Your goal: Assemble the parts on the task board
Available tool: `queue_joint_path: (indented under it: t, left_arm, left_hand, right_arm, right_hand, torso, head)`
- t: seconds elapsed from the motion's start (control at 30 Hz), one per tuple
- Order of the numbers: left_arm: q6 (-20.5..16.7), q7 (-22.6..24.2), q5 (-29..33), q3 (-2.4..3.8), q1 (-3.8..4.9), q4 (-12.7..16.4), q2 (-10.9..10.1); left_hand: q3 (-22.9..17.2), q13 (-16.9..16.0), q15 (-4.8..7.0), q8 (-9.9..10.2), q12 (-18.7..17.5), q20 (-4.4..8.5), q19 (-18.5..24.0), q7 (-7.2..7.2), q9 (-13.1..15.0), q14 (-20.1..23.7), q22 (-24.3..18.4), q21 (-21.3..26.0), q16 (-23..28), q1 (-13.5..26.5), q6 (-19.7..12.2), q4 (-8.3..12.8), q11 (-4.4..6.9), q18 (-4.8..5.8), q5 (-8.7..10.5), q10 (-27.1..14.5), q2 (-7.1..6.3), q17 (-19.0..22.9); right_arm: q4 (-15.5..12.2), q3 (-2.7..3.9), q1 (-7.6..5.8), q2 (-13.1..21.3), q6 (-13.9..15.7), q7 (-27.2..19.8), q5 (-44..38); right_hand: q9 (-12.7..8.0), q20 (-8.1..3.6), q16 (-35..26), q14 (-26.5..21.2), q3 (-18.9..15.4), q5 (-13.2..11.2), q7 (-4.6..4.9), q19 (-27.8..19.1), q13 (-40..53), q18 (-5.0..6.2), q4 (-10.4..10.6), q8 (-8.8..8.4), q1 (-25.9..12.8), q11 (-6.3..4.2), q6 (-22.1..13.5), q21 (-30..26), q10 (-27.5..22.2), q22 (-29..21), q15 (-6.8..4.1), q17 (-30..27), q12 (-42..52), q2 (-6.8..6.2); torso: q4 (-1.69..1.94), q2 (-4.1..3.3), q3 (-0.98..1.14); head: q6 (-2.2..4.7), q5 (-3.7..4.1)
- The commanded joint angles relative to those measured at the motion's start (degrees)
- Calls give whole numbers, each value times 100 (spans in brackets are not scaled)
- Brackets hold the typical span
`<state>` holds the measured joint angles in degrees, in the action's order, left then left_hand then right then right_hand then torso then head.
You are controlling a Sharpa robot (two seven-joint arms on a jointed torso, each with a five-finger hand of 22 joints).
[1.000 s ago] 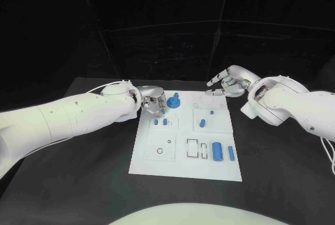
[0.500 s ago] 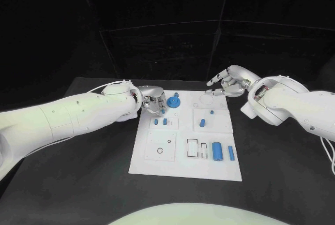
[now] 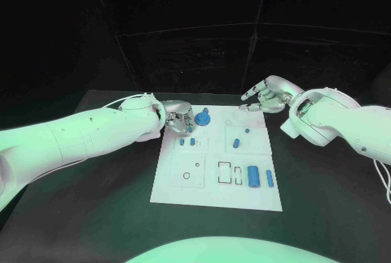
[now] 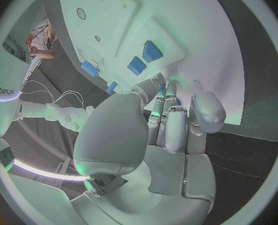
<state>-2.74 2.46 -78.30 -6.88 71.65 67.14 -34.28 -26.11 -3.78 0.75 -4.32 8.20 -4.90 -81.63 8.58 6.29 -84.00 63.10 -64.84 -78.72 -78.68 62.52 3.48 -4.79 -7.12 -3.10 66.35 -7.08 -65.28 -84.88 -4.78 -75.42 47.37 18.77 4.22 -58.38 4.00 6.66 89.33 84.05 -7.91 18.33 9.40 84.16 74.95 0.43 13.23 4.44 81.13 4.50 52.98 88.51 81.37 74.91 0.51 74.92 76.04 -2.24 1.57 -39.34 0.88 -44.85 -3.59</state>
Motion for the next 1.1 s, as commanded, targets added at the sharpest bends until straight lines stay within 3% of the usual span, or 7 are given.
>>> queue_joint_path:
  t: [0.03,0.6,0.7,0.77,0.9,0.93,1.1]
  left_arm:
    - [59,-26,22,3,6,1,0]
    - [-33,-53,3,3,6,20,-63]
    - [-114,-51,16,5,5,45,-124]
    - [-198,-39,64,7,6,73,-197]
    - [-446,67,370,13,15,142,-391]
    - [-584,168,621,16,23,175,-481]
    - [-1116,864,2379,17,46,340,-807]
  left_hand:
    - [-44,7,-59,47,-52,-42,11,9,-30,-152,12,7,-23,51,-83,15,-14,109,19,-46,-13,13]
    - [-112,8,-110,92,-264,-95,40,61,-230,-133,-13,59,-19,128,-530,74,-75,95,20,-187,-114,89]
    - [-109,15,-124,89,-330,-106,60,74,-254,-127,-65,115,-12,140,-619,89,-95,83,20,-282,-139,118]
    - [-100,17,-137,88,-395,-119,83,82,-266,-122,-126,181,-10,135,-720,111,-112,69,20,-396,-157,136]
    - [-43,20,-163,80,-457,-142,156,90,-264,-111,-324,387,1,123,-831,143,-146,25,21,-625,-169,182]
    - [-7,18,-171,72,-454,-150,184,104,-259,-106,-403,470,6,131,-837,142,-156,7,21,-686,-169,200]
    - [103,-3,-223,-23,-369,-196,412,212,-225,-14,-969,1063,142,196,-619,73,-218,-108,20,-705,-79,474]
  right_arm:
    - [-4,5,-11,-5,-31,-35,9]
    - [8,5,-11,15,-43,19,5]
    - [18,4,-11,33,-77,54,-44]
    - [30,4,-11,50,-113,67,-158]
    - [67,2,-9,80,-229,84,-552]
    - [85,0,-8,86,-282,90,-756]
    - [134,-7,11,80,-392,132,-1691]
  right_hand:
    - [6,-37,-20,562,-38,23,7,419,359,28,-9,27,-20,-6,-38,-30,-23,1247,-34,1395,-15,55]
    - [4,-38,-71,542,-54,29,9,369,272,49,-34,26,34,-6,-55,-86,-95,1168,-35,1331,-122,68]
    - [18,-54,-381,415,-32,24,-14,259,-655,96,-110,71,240,-31,0,-216,-874,992,-58,961,-1303,138]
    - [48,-94,-998,151,79,3,-55,216,-2154,114,-199,167,550,-79,186,-270,-2122,923,-102,287,-3250,216]
    - [51,-144,-1883,-114,253,-69,-80,120,-3295,153,-226,248,971,-91,411,-392,-2325,773,-141,-578,-4478,207]
    - [39,-143,-2069,-105,372,-175,-77,104,-3910,160,-208,269,1127,-42,486,-420,-2189,745,-118,-752,-5043,188]
    - [11,-125,-2268,-76,590,-292,-107,83,-4728,169,-209,241,1323,-53,651,-461,-2137,708,-113,-950,-5726,81]
  torso:
    - [4,1,-1]
    - [4,1,-5]
    - [7,5,-8]
    - [6,6,-8]
    - [8,12,-5]
    - [7,14,-5]
    - [-3,4,1]
  head:
    - [1,-7]
    - [3,1]
    - [9,17]
    - [18,29]
    - [39,61]
    - [60,96]
    - [134,221]
